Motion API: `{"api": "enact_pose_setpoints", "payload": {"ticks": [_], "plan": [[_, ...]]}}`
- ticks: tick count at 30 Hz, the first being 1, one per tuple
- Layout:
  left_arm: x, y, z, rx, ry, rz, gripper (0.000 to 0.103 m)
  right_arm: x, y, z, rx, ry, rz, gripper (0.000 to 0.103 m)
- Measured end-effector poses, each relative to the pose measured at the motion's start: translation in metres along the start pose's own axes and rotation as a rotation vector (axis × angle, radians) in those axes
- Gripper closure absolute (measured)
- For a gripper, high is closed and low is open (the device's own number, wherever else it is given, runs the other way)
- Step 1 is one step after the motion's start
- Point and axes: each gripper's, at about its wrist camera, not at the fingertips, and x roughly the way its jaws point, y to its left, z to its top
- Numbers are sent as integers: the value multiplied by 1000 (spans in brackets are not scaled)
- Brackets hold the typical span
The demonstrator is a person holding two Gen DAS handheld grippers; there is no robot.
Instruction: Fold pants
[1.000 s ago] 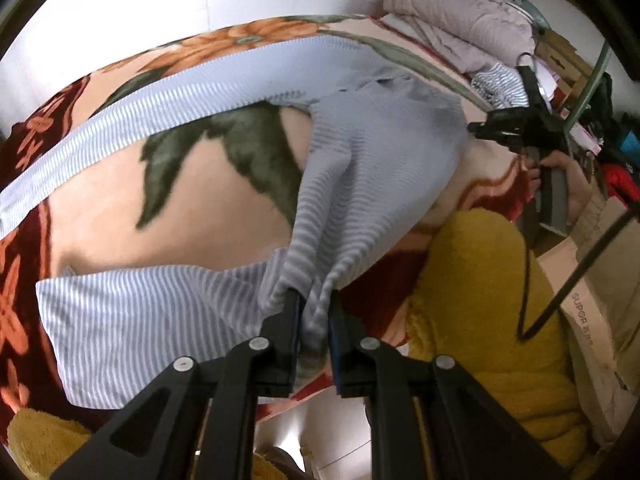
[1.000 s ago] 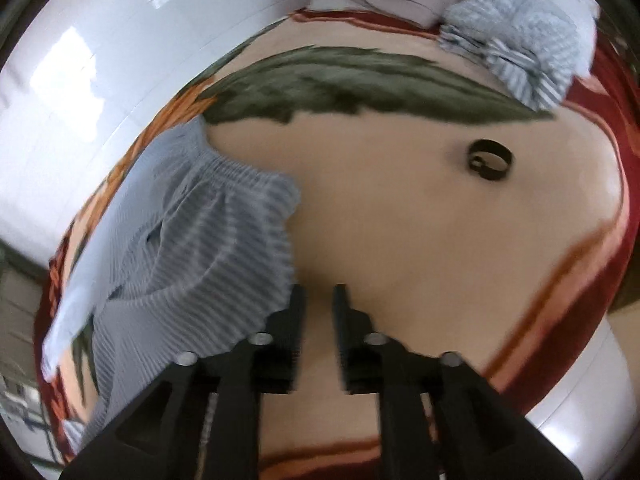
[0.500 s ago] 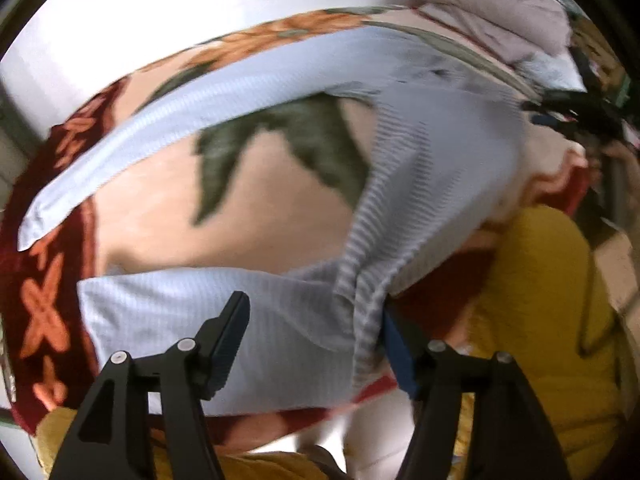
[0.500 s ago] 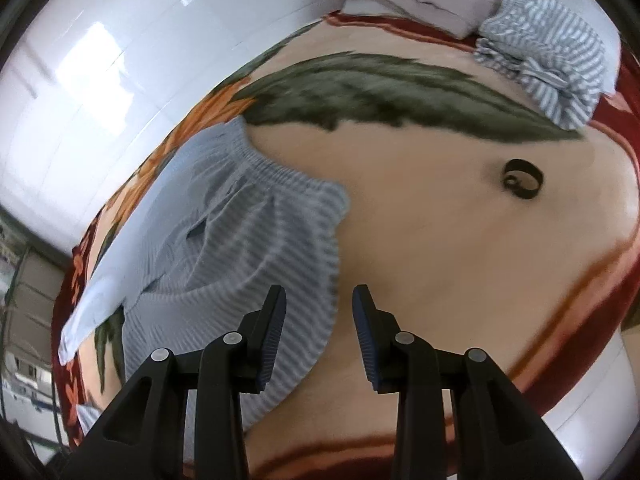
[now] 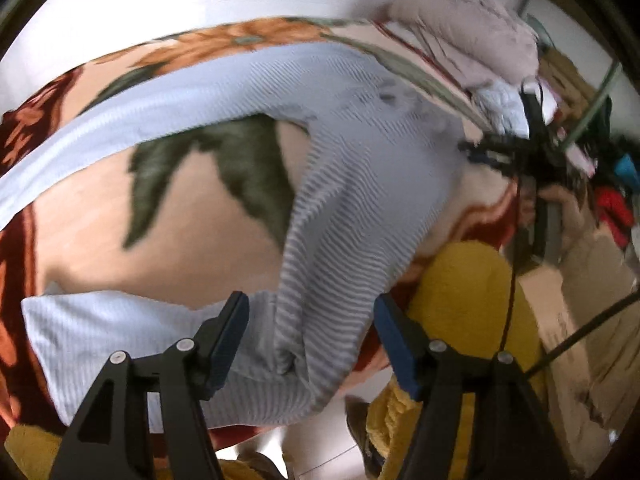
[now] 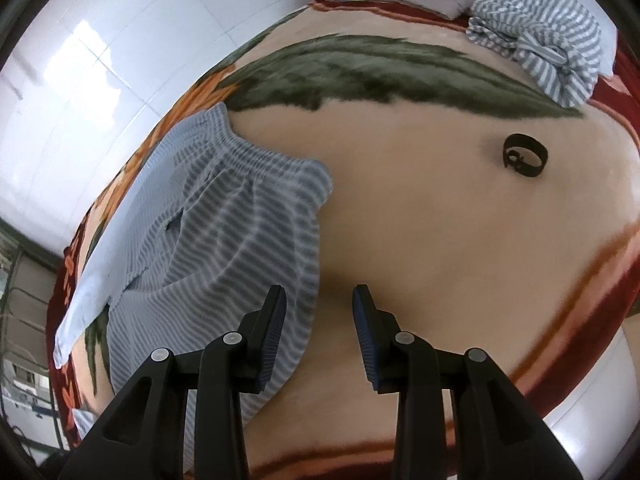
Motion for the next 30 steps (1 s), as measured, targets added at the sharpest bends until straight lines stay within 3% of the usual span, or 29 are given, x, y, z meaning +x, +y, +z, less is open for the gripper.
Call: {"api": "enact_pose_setpoints", "payload": {"ticks": [3,10,12,14,16,18,22,27,29,30], "plan": [[12,-10,-4,32,33,3,35,-4,1,2,-19,-9,-8,67],[10,-34,-11,156,0,-8,35,-5,5,5,-42,-4,-23,67],[11,-37,-11,172,4,-50,36,-4,5,6,-37,-2,-26,67],[17,-38,-7,157,33,-105,50,-2,5,6,-35,4,-28,67],[25,-42,-6,193,55,-73,60,0,4,8,-36,11,-32,67],[33,-43,-7,225,75,-33,60,0,2,9,-31,11,-25,67],[43,-46,-18,322,81,116,59,1,-1,11,-20,17,-10,67],[48,-42,-27,330,90,140,58,-3,-5,16,-36,12,-10,67],[50,-41,-25,322,70,166,66,-3,-6,16,-31,18,-6,67],[50,-40,-24,310,66,163,95,-1,-6,16,-28,23,2,67]]}}
